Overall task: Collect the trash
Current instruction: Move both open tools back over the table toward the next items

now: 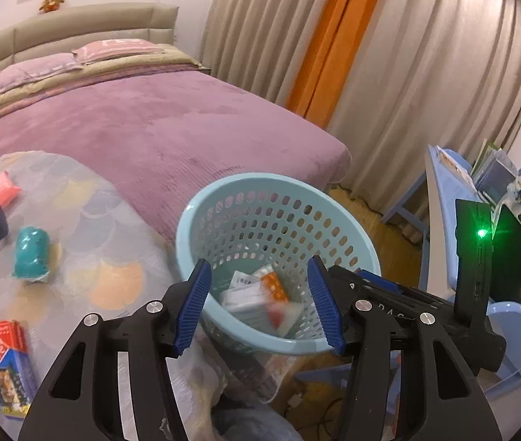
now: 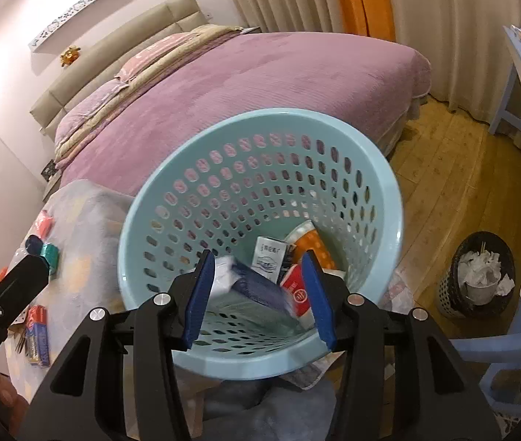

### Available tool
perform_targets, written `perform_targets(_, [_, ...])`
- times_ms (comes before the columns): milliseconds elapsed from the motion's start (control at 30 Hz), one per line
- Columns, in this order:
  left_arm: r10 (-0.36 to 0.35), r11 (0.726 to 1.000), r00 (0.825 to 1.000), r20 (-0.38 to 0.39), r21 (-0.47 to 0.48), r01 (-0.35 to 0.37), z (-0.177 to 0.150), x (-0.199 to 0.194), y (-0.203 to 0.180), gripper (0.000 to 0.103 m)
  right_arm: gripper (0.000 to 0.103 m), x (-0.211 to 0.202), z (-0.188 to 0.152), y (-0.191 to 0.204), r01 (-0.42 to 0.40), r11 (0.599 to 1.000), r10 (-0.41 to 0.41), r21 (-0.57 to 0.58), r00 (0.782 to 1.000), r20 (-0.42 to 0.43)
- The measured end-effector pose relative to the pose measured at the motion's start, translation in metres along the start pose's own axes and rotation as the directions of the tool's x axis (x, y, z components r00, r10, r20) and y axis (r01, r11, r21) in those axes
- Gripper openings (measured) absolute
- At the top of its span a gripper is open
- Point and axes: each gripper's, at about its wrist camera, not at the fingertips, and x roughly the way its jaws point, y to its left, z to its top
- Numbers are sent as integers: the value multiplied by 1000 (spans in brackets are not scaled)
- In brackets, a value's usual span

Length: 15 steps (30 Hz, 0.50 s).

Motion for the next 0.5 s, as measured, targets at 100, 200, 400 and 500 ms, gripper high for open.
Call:
perform_targets(100, [-1,1000,1000,12,-8,1,-2,-9,2,53,46,-4,0,9,-4,1000,4,-11,1000,3])
perform_targets(200, [12,1000,999,33,-17,-11,-4,-22,7,53,46,-10,-1,18,-10,1000,10,-18,1000,8])
perform_targets(400, [35,996,996,77,-84,-29,-16,-54,31,53,46,-22,-5,39,-28,998,29,-56,999,29])
perform_targets(500, [51,992,994,93,-118,-40,-25,-70,46,53,46,-28,-10,58,-48,995,51,-90,998,32])
